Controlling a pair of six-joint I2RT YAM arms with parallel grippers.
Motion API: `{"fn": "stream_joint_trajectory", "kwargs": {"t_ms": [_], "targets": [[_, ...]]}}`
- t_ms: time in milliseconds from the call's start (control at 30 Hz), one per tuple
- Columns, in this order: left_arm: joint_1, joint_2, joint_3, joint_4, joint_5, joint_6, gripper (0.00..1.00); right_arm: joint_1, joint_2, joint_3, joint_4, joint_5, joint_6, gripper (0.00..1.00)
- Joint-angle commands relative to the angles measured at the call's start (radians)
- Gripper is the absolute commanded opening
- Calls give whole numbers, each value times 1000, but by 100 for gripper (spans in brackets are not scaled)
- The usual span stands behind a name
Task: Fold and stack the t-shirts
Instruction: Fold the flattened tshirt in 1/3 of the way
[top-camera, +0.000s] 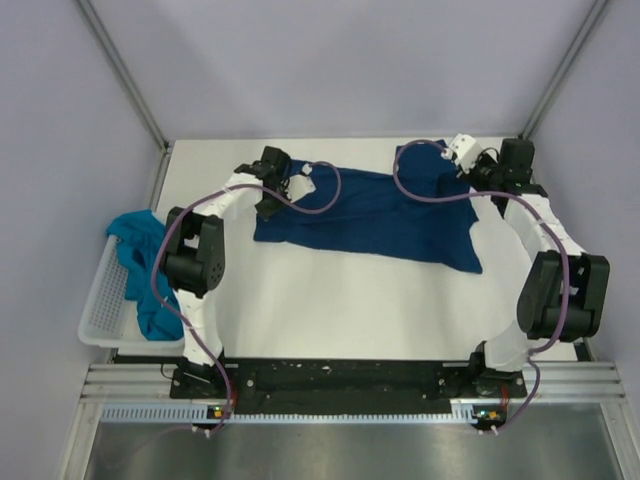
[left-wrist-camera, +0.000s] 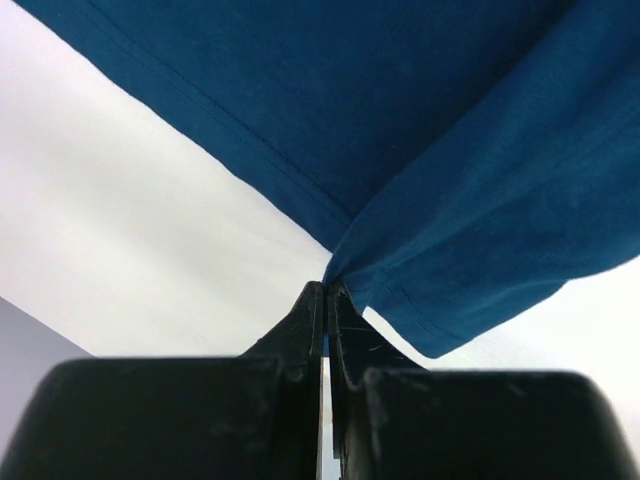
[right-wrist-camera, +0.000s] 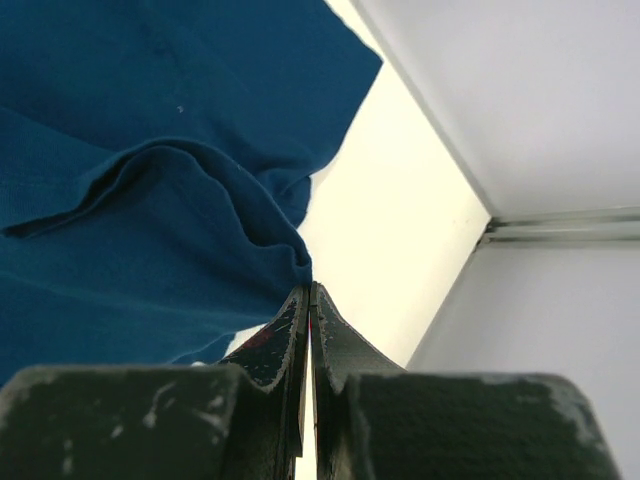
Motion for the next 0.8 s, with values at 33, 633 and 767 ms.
{"fn": "stream_joint_trajectory", "kwargs": {"t_ms": [33, 633, 767], "targets": [[-18, 19, 55, -10, 35, 19, 0, -16, 43, 83, -3, -38, -36, 0], [-3, 183, 190, 205, -338, -110, 27, -18, 268, 241, -12, -70, 68, 0], [45, 266, 424, 165, -393, -222, 42, -16, 340, 318, 0, -75, 183, 0]]}}
